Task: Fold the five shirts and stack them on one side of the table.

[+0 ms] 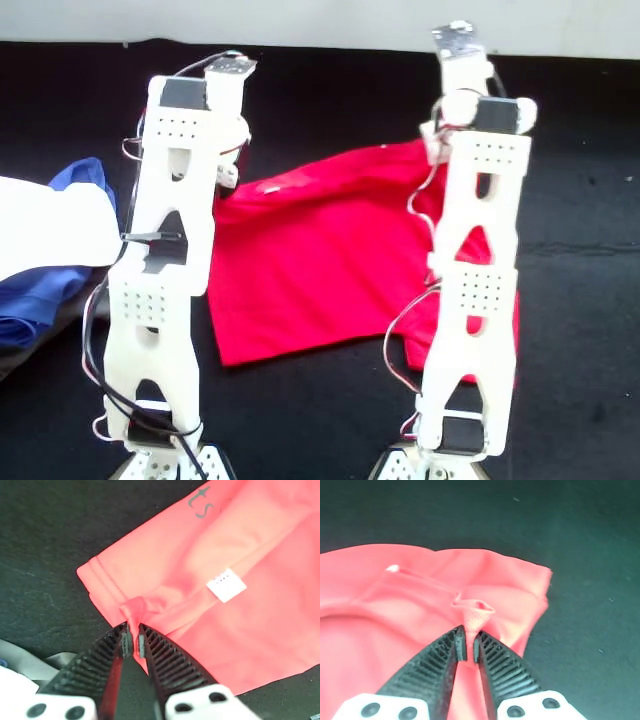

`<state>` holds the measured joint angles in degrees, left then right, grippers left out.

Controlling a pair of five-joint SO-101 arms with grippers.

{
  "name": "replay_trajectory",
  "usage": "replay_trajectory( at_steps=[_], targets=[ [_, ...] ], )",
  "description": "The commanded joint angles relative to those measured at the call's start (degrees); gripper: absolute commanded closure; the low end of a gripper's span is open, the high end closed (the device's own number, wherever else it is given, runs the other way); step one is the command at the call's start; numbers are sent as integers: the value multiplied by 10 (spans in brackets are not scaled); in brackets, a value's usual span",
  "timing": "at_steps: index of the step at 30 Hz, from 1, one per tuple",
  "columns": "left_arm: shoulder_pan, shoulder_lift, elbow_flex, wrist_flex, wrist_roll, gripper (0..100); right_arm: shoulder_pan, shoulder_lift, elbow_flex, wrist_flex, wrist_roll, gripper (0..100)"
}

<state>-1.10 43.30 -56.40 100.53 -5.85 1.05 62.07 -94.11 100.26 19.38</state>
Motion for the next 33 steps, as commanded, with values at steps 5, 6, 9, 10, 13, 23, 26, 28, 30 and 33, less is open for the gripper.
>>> replay_trajectory(
  at_steps=[5, 6, 9, 10, 13, 23, 26, 28, 30, 33],
  targets=[
    [14, -123, 84, 8, 3, 992, 57, -62, -70, 11, -2, 992],
    [21, -137, 114, 8, 3, 992, 61, -77, -69, 11, -9, 993],
    [41, -179, 200, 8, 3, 992, 68, -131, -15, 11, -13, 993],
    [46, -192, 220, 8, 2, 992, 68, -154, 25, 11, -13, 993],
    [55, -226, 261, 8, 2, 992, 63, -240, 192, 11, -14, 993],
    [54, -266, 366, 7, 0, 992, 66, -489, 727, -36, -12, 993],
    [54, -270, 410, -9, 0, 992, 73, -556, 858, -95, -11, 993],
    [54, -270, 435, -17, 0, 992, 74, -608, 947, -131, -11, 993],
    [54, -271, 455, -21, 0, 992, 74, -663, 1026, -159, -10, 993],
    [53, -271, 468, -18, 0, 992, 75, -742, 1127, -201, 21, 993]
  ],
)
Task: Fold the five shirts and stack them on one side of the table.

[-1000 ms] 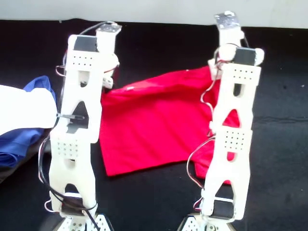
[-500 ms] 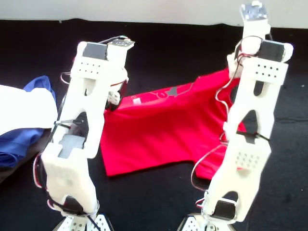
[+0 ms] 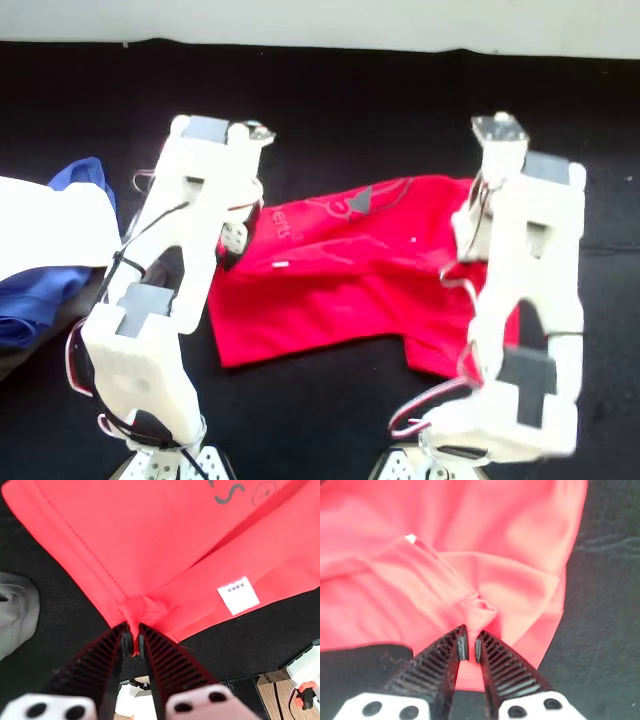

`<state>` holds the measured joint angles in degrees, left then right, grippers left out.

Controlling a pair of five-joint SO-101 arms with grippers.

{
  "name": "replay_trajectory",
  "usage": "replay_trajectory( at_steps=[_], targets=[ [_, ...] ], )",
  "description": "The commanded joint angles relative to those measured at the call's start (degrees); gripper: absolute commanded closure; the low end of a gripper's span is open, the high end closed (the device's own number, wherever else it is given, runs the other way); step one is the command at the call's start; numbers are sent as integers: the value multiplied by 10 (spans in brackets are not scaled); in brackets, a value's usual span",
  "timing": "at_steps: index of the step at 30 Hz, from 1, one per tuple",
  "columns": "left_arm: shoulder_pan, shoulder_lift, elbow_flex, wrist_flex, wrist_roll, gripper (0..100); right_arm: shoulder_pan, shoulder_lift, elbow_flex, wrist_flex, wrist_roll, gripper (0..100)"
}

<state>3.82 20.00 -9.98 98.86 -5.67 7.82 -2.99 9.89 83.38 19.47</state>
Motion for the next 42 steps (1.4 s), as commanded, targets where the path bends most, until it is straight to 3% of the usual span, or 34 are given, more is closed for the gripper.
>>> replay_trajectory(
  at_steps=[1, 11, 19, 24, 39, 42],
  targets=[
    [3, -38, 3, 0, -2, 992, 9, -115, 113, -39, 27, 993],
    [15, -174, 102, -5, -2, 992, 72, -214, 160, -41, 95, 993],
    [22, -178, 288, -158, -2, 992, 105, -208, 256, -77, 154, 993],
    [22, -179, 305, -158, -1, 992, 104, -209, 285, -113, 155, 993],
    [79, -184, 305, -120, 2, 989, 151, -211, 262, -98, 158, 993],
    [73, -184, 305, -117, 1, 963, 150, -213, 259, -78, 188, 993]
  ],
)
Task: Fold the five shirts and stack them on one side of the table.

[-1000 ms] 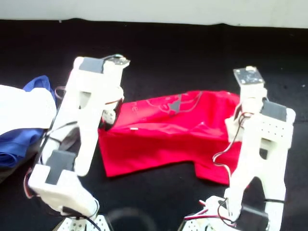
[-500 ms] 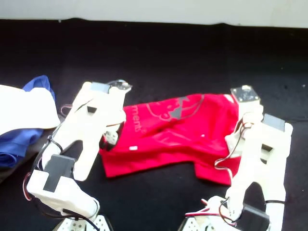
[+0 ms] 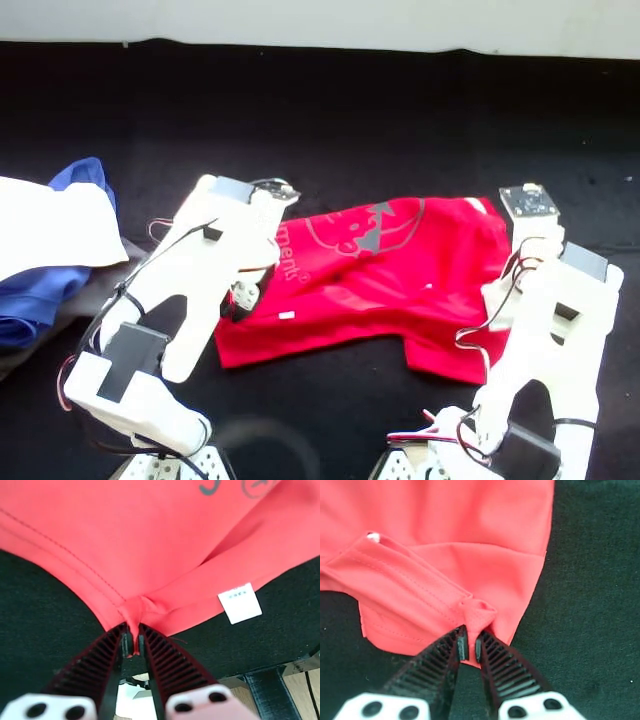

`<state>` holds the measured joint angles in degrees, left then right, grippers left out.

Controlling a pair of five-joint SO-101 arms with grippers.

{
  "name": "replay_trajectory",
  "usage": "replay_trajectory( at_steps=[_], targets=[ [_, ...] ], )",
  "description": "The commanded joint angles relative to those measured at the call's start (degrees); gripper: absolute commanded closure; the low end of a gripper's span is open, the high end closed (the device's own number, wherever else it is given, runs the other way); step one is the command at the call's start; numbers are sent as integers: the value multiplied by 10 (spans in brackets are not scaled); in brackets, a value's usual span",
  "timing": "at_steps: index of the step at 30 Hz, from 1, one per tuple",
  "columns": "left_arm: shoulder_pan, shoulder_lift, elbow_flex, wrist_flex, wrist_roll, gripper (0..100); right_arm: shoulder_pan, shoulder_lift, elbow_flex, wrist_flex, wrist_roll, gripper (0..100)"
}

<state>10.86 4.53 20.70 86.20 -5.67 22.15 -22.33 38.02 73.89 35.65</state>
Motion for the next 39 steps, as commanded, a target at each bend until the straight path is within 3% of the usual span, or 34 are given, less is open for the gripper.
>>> replay_trajectory(
  at_steps=[1, 5, 12, 16, 21, 25, 34, 37, 39],
  targets=[
    [1, -29, -3, 16, 1, 939, 7, -20, -23, 22, 34, 993],
    [-25, -29, -22, 46, -6, 840, 9, -20, -25, 31, 43, 993],
    [-111, -26, -157, 98, -33, 828, 7, -20, -25, 29, 43, 993],
    [-129, -14, -178, 76, -31, 828, 10, -21, -26, 32, 43, 985],
    [-124, 52, -153, 8, -29, 829, 7, -21, -27, 61, 44, 854],
    [-124, 104, -164, -14, -28, 829, 8, -21, -46, 71, 43, 851],
    [-122, 194, -277, -25, -14, 829, 7, -20, -274, 211, 38, 851],
    [-120, 230, -320, -24, 25, 838, -22, -7, -290, 155, -27, 913],
    [-113, 259, -350, -24, 38, 929, -64, 15, -275, 105, -74, 998]
  ],
)
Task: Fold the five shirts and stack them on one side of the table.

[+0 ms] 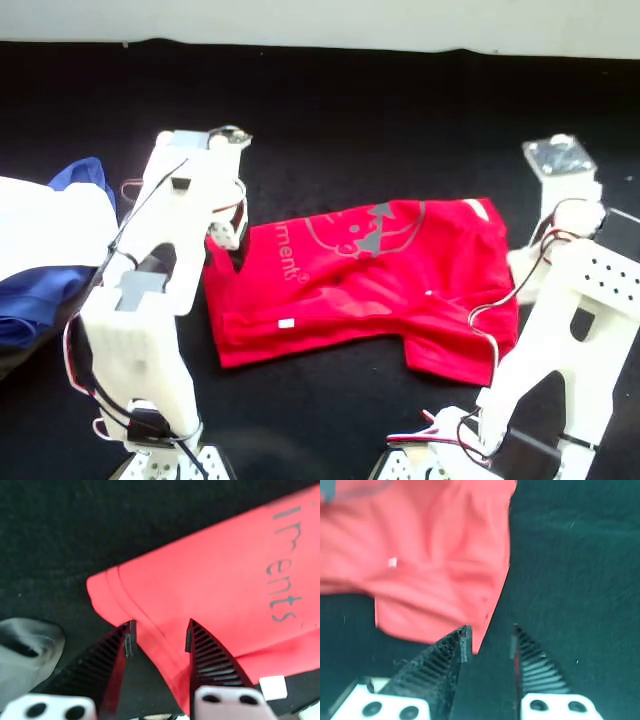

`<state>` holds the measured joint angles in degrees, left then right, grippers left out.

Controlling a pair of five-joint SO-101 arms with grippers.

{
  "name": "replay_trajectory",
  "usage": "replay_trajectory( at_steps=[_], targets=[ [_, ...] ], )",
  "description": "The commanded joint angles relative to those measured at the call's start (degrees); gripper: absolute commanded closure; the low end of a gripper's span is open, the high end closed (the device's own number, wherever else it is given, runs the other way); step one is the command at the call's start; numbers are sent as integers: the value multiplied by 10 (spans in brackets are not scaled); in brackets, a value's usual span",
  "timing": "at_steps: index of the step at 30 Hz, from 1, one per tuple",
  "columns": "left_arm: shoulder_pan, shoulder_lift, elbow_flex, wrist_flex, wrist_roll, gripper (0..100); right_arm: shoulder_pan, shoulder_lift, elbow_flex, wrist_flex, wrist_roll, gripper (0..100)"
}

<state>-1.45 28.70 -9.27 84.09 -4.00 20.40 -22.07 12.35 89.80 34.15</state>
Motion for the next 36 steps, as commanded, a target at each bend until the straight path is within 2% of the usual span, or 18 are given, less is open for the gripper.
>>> replay_trajectory(
  at_steps=[1, 4, 7, 14, 21, 26, 31, 33, 36],
  targets=[
    [13, 33, -68, -3, 28, 996, -73, 30, -10, -73, -76, 978],
    [15, 80, -119, 2, 41, 979, -140, 104, -5, -118, -110, 994],
    [7, 121, -160, 10, 41, 991, -171, 188, -6, -188, -137, 992],
    [-42, 203, -289, 43, 37, 991, -157, 359, -7, -377, -142, 992],
    [-65, 324, -513, 42, -5, 991, -156, 457, -36, -516, -141, 992],
    [-68, 385, -649, 66, -6, 991, -155, 494, -115, -513, -142, 992],
    [-58, 391, -759, 142, -5, 988, -158, 478, -167, -422, -142, 992],
    [-50, 391, -790, 172, -4, 988, -159, 463, -178, -389, -142, 992],
    [-44, 376, -784, 178, -4, 990, -159, 432, -183, -350, -142, 992]
  ],
)
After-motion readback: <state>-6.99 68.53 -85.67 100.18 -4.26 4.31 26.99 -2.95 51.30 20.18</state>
